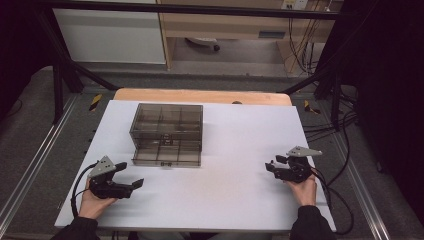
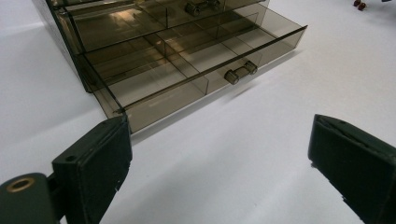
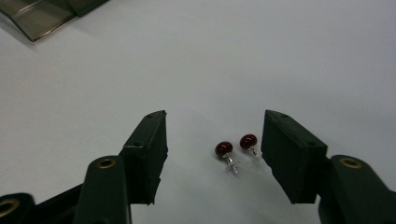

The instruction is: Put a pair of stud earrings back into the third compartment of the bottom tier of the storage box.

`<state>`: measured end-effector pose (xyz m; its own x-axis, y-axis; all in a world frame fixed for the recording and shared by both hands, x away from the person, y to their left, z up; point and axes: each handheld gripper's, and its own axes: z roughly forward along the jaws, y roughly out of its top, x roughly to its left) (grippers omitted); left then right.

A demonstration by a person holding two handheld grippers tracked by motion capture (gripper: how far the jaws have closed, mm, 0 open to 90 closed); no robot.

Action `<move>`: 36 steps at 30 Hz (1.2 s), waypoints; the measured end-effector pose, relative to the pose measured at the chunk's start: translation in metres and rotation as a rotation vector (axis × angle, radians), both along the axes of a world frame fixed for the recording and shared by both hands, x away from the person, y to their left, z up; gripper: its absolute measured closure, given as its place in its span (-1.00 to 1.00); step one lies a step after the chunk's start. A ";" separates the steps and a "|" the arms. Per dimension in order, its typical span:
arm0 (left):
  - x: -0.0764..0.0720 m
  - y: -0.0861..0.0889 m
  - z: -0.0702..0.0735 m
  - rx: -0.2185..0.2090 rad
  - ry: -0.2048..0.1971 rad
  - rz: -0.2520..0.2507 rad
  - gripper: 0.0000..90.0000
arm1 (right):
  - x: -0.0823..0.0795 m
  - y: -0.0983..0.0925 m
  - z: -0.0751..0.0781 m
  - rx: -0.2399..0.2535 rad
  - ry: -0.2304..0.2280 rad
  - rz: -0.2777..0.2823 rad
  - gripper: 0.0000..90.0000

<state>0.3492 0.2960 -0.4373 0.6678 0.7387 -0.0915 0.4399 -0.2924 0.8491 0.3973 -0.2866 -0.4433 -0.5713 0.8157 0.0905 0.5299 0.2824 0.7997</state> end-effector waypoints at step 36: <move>0.000 0.000 0.000 0.000 -0.003 0.002 -0.86 | 0.009 -0.001 -0.013 -0.068 0.066 0.001 0.79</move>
